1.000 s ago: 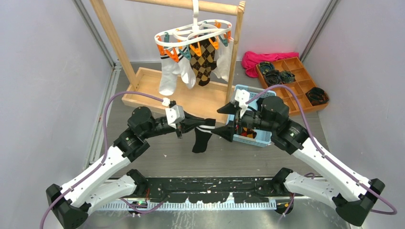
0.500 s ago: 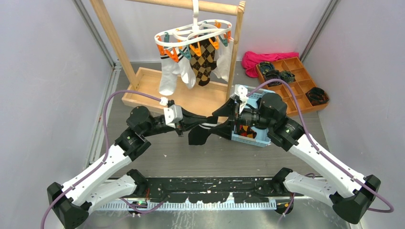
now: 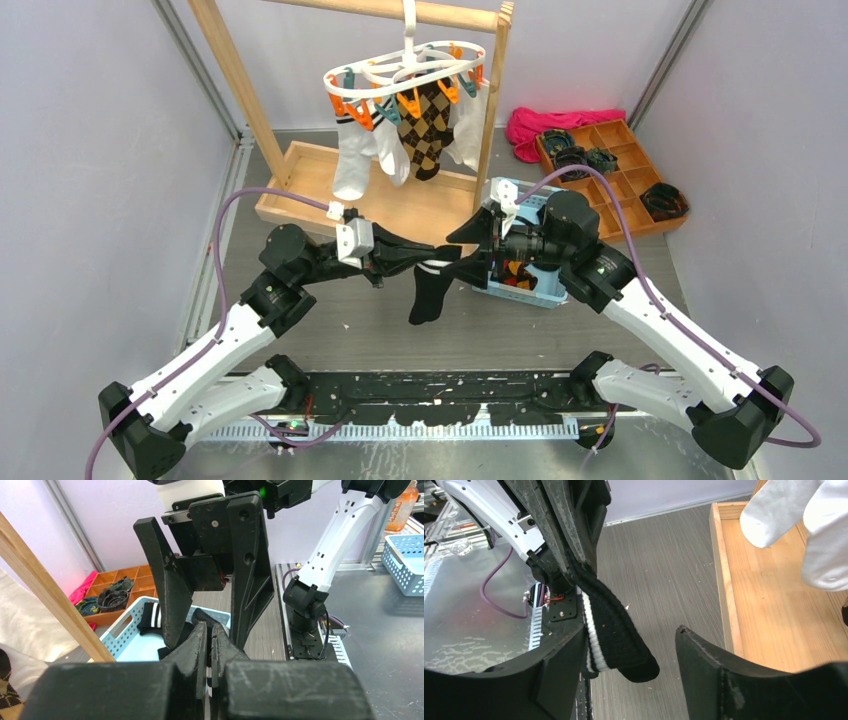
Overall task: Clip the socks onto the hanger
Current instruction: Pick up the sock from the bin.
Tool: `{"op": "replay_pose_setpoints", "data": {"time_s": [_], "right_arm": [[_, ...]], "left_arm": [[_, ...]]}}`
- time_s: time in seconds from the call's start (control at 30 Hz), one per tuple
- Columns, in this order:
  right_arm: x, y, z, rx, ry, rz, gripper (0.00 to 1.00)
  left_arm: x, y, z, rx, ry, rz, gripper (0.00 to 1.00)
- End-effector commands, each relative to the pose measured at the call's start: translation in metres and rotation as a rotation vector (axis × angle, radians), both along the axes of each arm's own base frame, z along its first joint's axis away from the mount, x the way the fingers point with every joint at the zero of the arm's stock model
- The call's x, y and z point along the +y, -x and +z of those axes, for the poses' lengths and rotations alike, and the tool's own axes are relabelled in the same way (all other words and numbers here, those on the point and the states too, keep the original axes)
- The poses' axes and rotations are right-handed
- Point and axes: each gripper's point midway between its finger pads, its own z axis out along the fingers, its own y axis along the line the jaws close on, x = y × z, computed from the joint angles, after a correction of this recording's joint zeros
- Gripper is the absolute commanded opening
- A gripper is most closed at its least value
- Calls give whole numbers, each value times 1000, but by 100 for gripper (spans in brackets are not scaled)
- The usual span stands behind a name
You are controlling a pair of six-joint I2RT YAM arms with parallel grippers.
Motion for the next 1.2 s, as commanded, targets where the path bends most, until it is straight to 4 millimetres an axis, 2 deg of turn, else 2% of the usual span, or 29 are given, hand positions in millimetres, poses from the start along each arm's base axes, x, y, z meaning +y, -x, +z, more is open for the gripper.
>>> {"op": "replay_pose_setpoints", "data": {"time_s": [0.0,0.27,0.43,0.5,0.63,0.77,0.83,0.97,1.17], "right_arm": [[0,7,25,-82,-33,51,67],[-1,12,42,-133,-40,78,33],[-3,11,45,-163,-26,74,8],[-3,11,46,-171,-23,74,1],[-4,10,47,-195,-12,68,1],[-10,7,45,-259,40,61,1],[-12,6,44,-306,66,66,1],[-13,5,46,-321,70,62,1],[-9,6,51,-320,57,78,1]], "left_arm": [[4,8,32,-68,76,-20,0],[3,6,35,-67,91,-17,0],[4,3,35,-64,99,4,0],[4,2,35,-63,102,13,0],[5,0,33,-53,103,25,2],[10,-6,25,11,96,74,41],[14,-3,22,25,98,88,51],[23,-3,14,49,115,126,59],[25,-11,14,70,200,162,62]]}}
